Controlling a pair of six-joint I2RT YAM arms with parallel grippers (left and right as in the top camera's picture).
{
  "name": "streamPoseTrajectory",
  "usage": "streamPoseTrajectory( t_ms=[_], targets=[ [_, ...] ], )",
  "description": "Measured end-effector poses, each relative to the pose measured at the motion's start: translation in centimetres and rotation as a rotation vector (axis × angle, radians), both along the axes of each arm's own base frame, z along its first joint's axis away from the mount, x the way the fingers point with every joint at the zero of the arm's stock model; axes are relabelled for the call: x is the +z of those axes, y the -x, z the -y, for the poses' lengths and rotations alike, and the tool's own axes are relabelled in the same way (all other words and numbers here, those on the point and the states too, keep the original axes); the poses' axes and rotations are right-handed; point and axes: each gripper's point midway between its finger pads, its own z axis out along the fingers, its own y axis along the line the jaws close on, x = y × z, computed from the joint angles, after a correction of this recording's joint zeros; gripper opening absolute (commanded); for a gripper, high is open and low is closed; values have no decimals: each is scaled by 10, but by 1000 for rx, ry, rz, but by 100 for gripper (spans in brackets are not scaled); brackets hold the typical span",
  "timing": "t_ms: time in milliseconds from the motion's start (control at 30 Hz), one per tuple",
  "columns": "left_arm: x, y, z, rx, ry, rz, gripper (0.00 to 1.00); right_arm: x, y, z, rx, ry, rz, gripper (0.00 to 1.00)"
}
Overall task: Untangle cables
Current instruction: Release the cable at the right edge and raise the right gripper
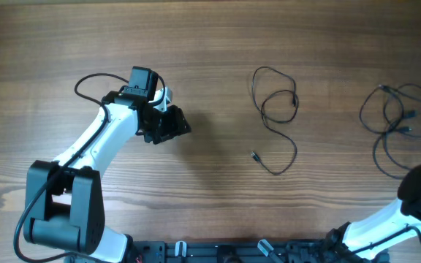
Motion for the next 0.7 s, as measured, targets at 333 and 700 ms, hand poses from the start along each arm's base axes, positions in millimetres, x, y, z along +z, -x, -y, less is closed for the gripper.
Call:
streamPoseTrajectory(
  t_ms=[333,700],
  targets=[
    [0,0,0,0,0,0,52,0,29,37,-169,-34,57,100],
    [0,0,0,0,0,0,52,0,-25,-23,149,-204,179,100]
  ],
)
